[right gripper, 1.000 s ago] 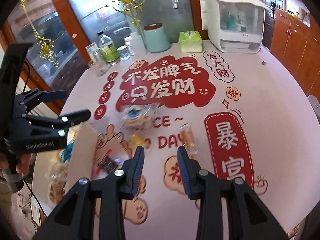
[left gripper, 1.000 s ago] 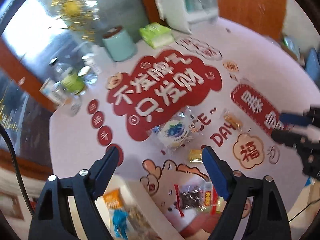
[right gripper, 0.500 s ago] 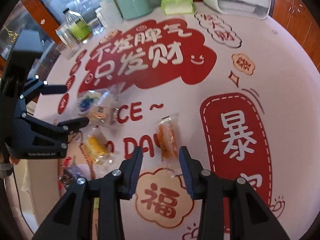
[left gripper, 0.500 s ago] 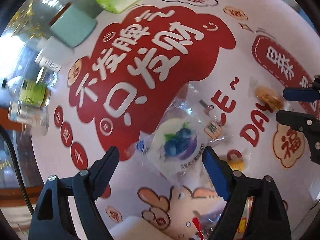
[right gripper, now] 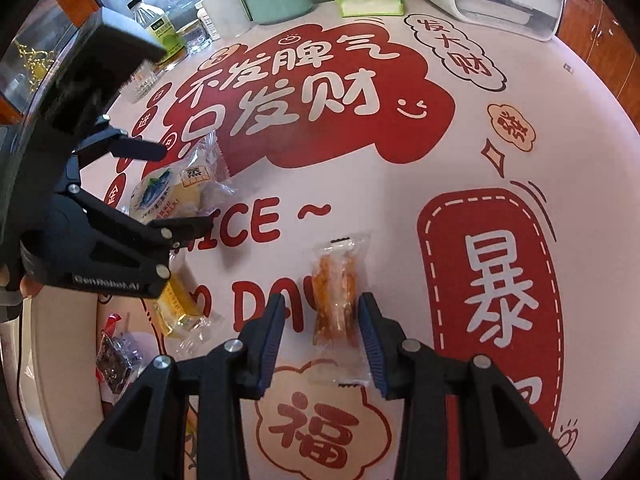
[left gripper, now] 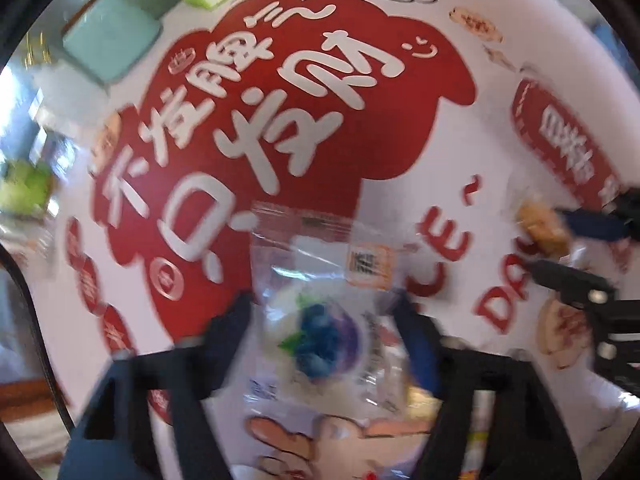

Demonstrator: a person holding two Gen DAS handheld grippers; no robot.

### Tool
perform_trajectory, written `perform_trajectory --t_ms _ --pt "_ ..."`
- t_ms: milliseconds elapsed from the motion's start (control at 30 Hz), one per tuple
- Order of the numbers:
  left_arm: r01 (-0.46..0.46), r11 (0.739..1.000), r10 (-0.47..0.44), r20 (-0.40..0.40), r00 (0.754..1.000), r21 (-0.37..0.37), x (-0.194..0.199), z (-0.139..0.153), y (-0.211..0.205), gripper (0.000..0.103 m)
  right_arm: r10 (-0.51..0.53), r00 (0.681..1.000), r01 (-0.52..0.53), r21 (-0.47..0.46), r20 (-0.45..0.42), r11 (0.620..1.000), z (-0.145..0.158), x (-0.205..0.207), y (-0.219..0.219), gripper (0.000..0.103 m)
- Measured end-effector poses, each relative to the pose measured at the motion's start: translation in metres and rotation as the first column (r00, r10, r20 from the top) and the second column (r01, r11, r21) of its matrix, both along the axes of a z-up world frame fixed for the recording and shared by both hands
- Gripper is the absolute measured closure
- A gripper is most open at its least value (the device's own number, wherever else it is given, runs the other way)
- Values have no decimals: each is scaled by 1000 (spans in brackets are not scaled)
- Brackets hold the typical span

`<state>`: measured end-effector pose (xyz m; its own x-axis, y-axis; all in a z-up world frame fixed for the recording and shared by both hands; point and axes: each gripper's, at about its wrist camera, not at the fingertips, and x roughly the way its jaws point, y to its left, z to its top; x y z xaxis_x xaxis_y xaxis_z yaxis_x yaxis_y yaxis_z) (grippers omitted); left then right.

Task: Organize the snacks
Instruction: 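Grasp the blueberry cake bag with left tool while right tool grasps orange snack stick, then carry both snacks into the white basket and open both tools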

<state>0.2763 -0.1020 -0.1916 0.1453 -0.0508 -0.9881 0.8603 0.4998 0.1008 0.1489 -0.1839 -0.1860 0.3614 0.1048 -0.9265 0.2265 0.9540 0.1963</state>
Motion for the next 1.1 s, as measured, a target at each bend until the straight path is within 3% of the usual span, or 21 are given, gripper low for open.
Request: perform_trajectory --t_ms 67,400,600,867,1100 --pt "-20 1000 20 7 1000 -7 1 1 3 51 4 1000 -4 -35 1 999 -1 1 2 82" --pt "-189 982 189 22 982 -3 -11 15 27 58 6 1000 -6 -49 -1 999 1 -11 10 83" --pt "-249 968 251 41 967 -45 -35 51 43 59 2 1000 -1 -50 30 999 23 -26 17 83" --pt "-282 946 293 46 955 -162 -82 114 78 59 27 996 -24 -43 81 999 61 -48 39 83" --pt "-314 915 333 37 942 -253 -119 151 118 58 69 991 -64 -44 118 997 93 -70 69 83"
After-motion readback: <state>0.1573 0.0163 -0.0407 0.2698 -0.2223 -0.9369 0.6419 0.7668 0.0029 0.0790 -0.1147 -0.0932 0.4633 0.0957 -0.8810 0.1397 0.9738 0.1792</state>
